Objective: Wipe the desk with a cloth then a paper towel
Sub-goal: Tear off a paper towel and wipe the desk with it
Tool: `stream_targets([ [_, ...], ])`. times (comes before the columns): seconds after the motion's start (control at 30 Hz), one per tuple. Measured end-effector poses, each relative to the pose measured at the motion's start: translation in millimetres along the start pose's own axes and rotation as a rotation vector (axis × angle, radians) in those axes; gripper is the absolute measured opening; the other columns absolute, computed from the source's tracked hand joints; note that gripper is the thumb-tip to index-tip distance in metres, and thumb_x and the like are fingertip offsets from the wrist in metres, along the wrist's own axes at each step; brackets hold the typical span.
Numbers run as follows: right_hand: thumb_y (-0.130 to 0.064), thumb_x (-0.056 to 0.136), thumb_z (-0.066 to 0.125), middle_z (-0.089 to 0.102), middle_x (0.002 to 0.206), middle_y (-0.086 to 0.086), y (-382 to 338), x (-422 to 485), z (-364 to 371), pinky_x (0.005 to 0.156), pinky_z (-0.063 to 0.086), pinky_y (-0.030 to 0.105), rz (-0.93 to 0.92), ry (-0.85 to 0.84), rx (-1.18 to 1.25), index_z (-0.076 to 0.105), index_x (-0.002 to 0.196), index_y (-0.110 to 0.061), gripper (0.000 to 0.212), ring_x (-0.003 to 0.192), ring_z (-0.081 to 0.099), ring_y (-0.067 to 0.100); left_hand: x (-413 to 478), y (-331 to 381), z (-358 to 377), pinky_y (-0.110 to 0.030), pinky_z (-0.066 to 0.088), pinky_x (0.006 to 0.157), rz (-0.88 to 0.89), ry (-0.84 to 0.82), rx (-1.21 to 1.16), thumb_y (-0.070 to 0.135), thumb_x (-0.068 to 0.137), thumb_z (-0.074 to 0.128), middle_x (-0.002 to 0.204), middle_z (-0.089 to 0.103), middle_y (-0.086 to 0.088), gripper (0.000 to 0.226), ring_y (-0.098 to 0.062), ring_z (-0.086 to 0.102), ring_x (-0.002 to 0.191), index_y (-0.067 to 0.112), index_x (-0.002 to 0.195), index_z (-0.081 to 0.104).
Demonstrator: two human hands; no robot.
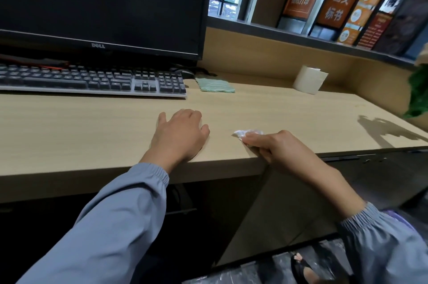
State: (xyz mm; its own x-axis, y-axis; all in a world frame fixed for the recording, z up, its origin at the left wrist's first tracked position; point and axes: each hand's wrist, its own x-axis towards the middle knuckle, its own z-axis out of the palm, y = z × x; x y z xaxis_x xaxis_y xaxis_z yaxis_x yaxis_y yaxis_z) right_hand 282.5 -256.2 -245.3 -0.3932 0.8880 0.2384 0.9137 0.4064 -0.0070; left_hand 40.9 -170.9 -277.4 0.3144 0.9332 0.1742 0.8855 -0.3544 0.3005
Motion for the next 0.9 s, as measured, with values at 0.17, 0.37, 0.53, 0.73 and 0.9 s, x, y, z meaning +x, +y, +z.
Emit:
stream_targets([
  [0.17, 0.014, 0.078, 0.067, 0.059, 0.141, -0.019, -9.0, -35.0, 12.5, 0.09, 0.058, 0.038, 0.059, 0.091, 0.03, 0.066, 0.129, -0.03, 0.068, 0.116, 0.066, 0.018, -0.1, -0.6, 1.4, -0.061, 0.022, 0.121, -0.001, 0.002, -0.002, 0.042, 0.105, 0.027, 0.145, 0.054, 0.0, 0.044, -0.021, 0.047, 0.134, 0.021, 0.134, 0.052],
  [0.37, 0.007, 0.082, 0.064, 0.066, 0.133, -0.003, -41.7, -33.4, 23.3, 0.075, 0.052, 0.029, 0.156, 0.178, 0.0, 0.066, 0.125, -0.02, 0.051, 0.111, 0.064, 0.02, -0.9, -1.0, -1.4, -0.06, 0.019, 0.124, 0.0, -0.005, -0.008, 0.043, 0.106, 0.03, 0.152, 0.051, 0.0, 0.048, -0.021, 0.044, 0.14, 0.02, 0.144, 0.05],
  [0.53, -0.024, 0.095, 0.051, 0.047, 0.15, -0.012, -59.4, -28.9, 24.9, 0.075, 0.035, 0.023, 0.294, 0.077, 0.013, 0.053, 0.134, -0.023, 0.04, 0.128, 0.049, 0.012, -6.9, -3.5, -8.2, -0.05, 0.033, 0.118, 0.025, 0.026, -0.009, 0.042, 0.105, 0.039, 0.146, 0.056, -0.003, 0.046, -0.026, 0.05, 0.134, 0.019, 0.143, 0.052],
  [0.73, -0.04, 0.108, 0.028, 0.037, 0.16, -0.008, -50.7, 1.1, 22.7, 0.105, 0.04, 0.033, 0.314, -0.101, 0.057, 0.043, 0.148, -0.024, 0.046, 0.149, 0.03, 0.012, -21.7, -18.7, -15.4, -0.042, 0.044, 0.103, 0.052, 0.071, 0.016, 0.042, 0.104, 0.043, 0.133, 0.062, -0.001, 0.039, -0.024, 0.055, 0.122, 0.02, 0.131, 0.062],
  [0.9, -0.037, 0.113, 0.018, 0.018, 0.17, -0.001, -35.5, 52.4, 4.8, 0.118, 0.011, 0.025, 0.311, -0.321, 0.071, 0.029, 0.16, -0.015, 0.053, 0.156, 0.012, 0.014, -38.5, -47.0, -31.9, -0.043, 0.046, 0.101, 0.008, 0.124, 0.069, 0.043, 0.105, 0.043, 0.128, 0.064, 0.002, 0.036, -0.022, 0.058, 0.118, 0.021, 0.121, 0.067],
])
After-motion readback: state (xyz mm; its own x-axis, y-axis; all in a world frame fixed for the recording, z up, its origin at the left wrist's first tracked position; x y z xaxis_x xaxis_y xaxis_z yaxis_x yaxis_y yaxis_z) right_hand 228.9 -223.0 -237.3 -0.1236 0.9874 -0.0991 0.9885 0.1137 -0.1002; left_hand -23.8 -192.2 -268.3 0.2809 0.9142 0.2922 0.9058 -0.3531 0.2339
